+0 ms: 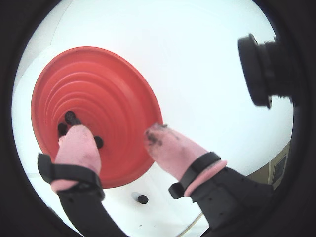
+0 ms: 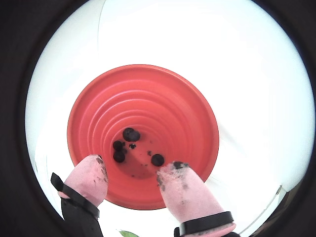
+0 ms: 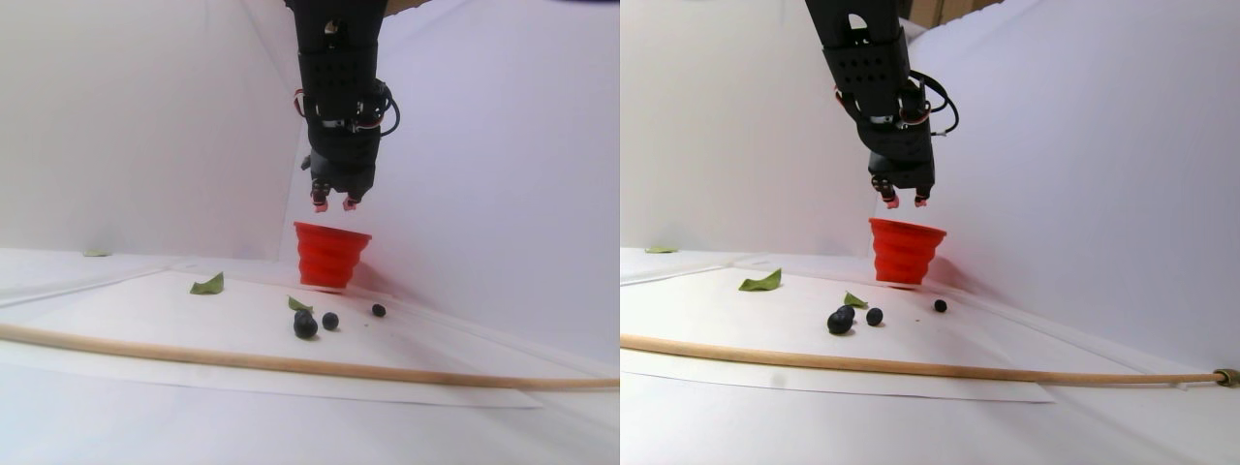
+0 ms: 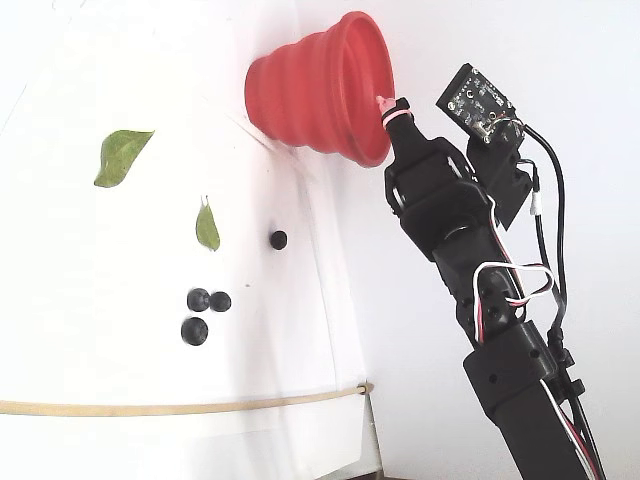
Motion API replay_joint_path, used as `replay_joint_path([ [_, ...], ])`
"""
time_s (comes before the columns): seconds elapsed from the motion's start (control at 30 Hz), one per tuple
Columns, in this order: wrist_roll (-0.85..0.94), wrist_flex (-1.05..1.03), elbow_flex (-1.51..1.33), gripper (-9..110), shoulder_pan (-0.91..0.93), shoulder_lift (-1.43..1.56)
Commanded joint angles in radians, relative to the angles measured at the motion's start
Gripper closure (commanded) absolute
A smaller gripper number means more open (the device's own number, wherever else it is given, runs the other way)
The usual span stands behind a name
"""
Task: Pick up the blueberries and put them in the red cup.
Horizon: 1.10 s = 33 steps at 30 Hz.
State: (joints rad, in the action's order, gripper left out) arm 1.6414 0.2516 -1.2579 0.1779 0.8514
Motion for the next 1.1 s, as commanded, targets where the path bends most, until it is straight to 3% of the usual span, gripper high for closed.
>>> replay_joint_path([
  [0.0,0.000,0.018,0.094,81,0.031,0.055],
  [1.07,0.025,0.106,-0.291,83,0.009,0.356],
])
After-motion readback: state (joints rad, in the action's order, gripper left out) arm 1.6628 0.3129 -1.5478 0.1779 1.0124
